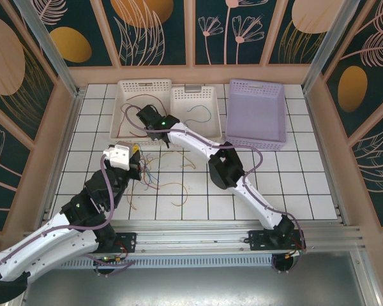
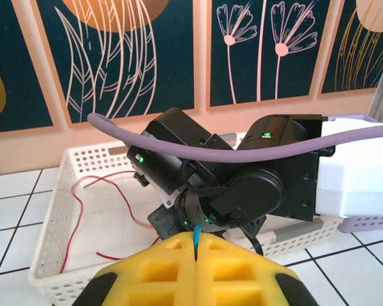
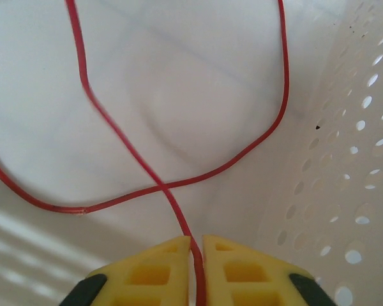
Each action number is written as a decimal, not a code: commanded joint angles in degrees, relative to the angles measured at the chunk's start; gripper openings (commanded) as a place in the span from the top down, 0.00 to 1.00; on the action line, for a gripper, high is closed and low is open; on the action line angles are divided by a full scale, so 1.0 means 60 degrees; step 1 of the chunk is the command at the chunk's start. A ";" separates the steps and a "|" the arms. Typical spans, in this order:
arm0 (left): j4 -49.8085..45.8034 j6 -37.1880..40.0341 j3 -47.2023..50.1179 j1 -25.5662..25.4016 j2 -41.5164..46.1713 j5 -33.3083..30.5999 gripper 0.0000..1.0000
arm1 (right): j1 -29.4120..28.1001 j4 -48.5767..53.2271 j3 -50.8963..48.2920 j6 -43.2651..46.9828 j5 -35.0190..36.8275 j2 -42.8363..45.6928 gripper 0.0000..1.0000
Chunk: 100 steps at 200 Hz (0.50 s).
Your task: Untangle the cables
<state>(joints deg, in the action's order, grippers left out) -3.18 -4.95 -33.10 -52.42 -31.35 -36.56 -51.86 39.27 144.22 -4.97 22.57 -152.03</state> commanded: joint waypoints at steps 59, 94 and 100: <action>0.0325 0.0012 0.0053 0.0053 0.0057 -0.0104 1.00 | -0.0045 0.0267 0.0467 -0.0042 -0.0305 0.0718 0.66; 0.0325 0.0026 0.0058 0.0060 0.0059 -0.0114 1.00 | -0.0053 0.0220 0.0601 -0.0078 -0.0435 0.1193 0.53; 0.0325 0.0030 0.0050 0.0064 0.0065 -0.0105 1.00 | -0.0051 0.0185 0.0614 -0.0079 -0.0488 0.1284 0.51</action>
<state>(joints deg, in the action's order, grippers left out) -3.18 -4.95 -33.10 -52.42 -31.35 -36.56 -51.86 39.68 145.03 -5.08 21.10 -151.17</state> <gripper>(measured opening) 0.061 0.453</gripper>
